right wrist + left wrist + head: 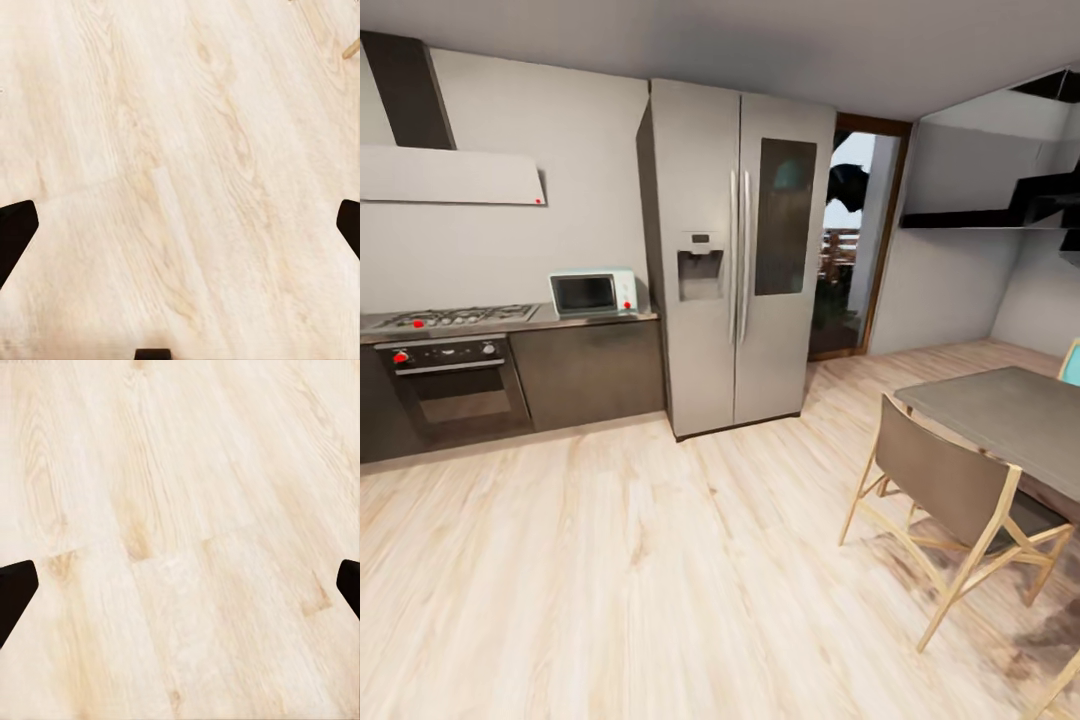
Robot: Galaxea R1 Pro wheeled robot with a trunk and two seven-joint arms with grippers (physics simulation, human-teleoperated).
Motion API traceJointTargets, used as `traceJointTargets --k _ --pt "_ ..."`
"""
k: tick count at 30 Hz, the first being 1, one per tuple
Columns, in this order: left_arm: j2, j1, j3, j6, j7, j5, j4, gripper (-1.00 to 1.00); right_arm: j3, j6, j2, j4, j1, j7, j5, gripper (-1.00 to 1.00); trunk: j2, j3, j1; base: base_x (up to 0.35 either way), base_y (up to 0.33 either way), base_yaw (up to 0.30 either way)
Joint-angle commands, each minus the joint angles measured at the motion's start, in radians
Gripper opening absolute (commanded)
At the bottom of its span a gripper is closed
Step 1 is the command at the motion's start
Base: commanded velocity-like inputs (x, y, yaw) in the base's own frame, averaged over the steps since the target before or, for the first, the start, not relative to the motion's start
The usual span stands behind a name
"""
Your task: Pick up the poster from the kitchen countertop and hang it on one of the wall nails in the kitchen.
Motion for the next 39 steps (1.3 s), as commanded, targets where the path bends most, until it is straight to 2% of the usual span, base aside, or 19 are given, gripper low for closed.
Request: traceJointTargets --k 1,12,39 --pt "0.0 0.001 0.001 -0.001 0.0 0.0 -0.001 1.0 0.001 -0.003 0.0 0.003 0.0 0.0 0.002 1.0 0.0 -0.001 0.0 0.238 0.174 0.006" --pt "0.0 0.001 0.002 -0.001 0.001 0.0 -0.001 1.0 -0.001 -0.004 0.002 0.008 -0.001 -0.003 0.001 1.0 0.0 -0.001 0.0 0.25 0.189 0.092" --pt "0.0 0.0 0.002 -0.001 0.001 0.0 -0.001 1.0 -0.003 -0.008 0.005 0.008 -0.001 -0.006 0.001 1.0 0.0 -0.001 0.0 0.27 0.178 0.289"
